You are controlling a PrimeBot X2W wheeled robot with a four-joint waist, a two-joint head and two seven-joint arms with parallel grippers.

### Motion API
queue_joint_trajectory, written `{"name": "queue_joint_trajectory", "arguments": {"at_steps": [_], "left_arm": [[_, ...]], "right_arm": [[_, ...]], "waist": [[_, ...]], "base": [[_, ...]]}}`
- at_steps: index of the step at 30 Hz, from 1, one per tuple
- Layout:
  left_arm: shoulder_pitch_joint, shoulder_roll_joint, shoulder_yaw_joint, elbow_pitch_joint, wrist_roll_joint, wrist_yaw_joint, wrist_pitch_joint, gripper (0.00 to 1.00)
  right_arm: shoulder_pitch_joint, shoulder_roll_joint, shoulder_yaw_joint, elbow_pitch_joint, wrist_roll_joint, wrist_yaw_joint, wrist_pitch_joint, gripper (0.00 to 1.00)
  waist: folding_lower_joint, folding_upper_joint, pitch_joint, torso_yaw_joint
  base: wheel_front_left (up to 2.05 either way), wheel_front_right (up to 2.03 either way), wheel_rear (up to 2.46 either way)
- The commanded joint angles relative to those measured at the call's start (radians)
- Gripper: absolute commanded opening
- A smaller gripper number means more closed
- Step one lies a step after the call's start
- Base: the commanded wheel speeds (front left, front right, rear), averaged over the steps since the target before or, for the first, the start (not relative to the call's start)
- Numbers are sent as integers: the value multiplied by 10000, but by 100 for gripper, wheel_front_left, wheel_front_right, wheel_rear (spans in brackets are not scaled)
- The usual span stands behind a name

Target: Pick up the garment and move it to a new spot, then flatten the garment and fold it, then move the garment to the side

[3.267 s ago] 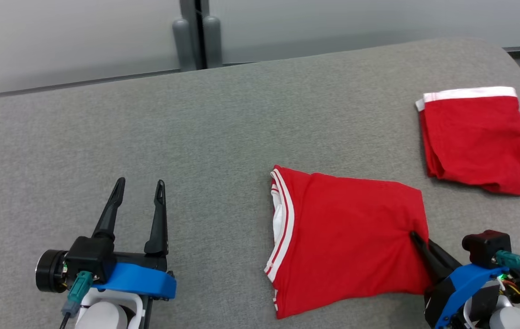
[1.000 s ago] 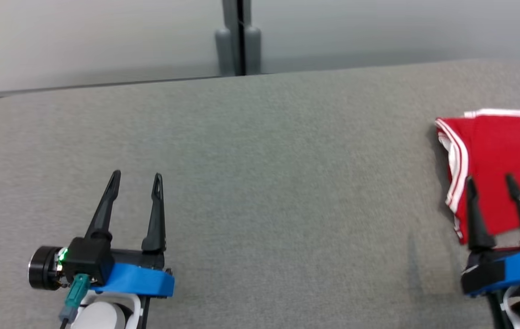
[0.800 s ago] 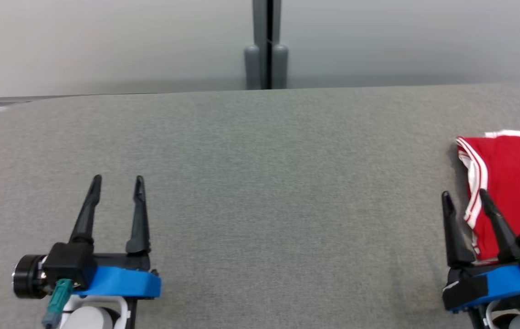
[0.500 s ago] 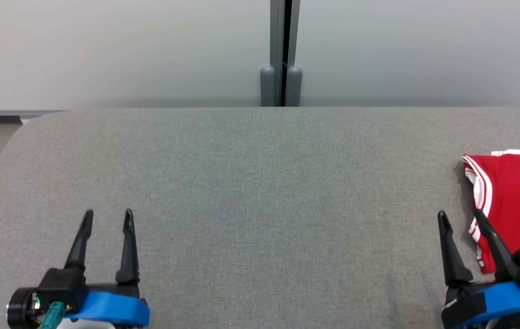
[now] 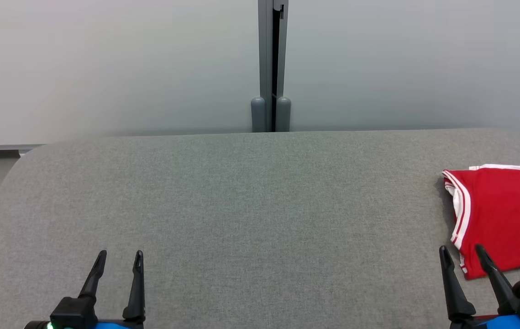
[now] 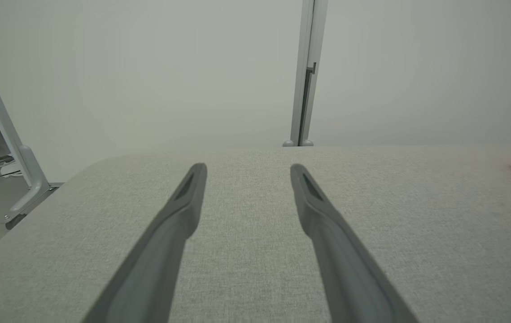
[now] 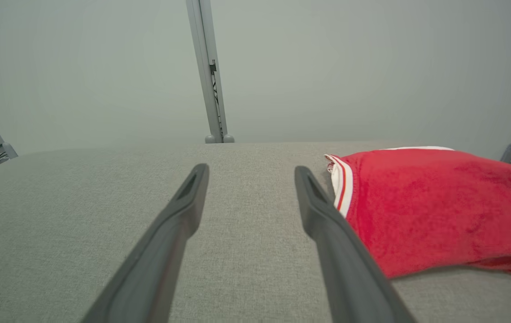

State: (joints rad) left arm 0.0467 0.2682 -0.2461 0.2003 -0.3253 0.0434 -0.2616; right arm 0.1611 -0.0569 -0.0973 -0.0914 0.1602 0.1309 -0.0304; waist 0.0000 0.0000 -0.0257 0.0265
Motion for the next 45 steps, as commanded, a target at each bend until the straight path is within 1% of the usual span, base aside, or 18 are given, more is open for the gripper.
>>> {"name": "queue_joint_trajectory", "arguments": {"at_steps": [1, 17, 28, 33, 34, 38, 45], "left_arm": [[170, 19, 30, 62, 29, -6, -38, 100], [206, -43, 4, 554, -167, -34, -39, 100], [136, 3, 25, 592, -247, -10, -39, 100], [55, 24, -33, 554, -197, -77, -39, 100], [170, -23, -8, 569, -245, -58, 2, 0], [214, -128, 6, 742, -398, -74, 66, 0], [21, -325, 368, 720, -1631, -237, 436, 0]], "right_arm": [[230, 45, -14, -78, 52, -4, 17, 100], [439, 66, 36, -127, -34, -4, 105, 100], [345, 64, 137, -103, -28, -4, 52, 100], [371, 64, 118, -159, -19, -4, 61, 100], [333, 46, 133, -101, 5, 0, 95, 0], [342, 59, 171, 112, 142, 0, 92, 0], [46, 7, 195, 409, 1646, 0, 184, 0]], "waist": [[0, 0, -68, -50], [0, 0, -161, -142], [0, 0, -126, -133], [0, 0, -120, -106], [0, 0, -119, -113], [0, 0, -113, -117], [0, 0, -90, -125]], "base": [[0, 0, 0], [0, 0, 0], [0, 0, 0], [0, 0, 0], [0, 0, 0], [0, 0, 0], [0, 0, 0]]}}
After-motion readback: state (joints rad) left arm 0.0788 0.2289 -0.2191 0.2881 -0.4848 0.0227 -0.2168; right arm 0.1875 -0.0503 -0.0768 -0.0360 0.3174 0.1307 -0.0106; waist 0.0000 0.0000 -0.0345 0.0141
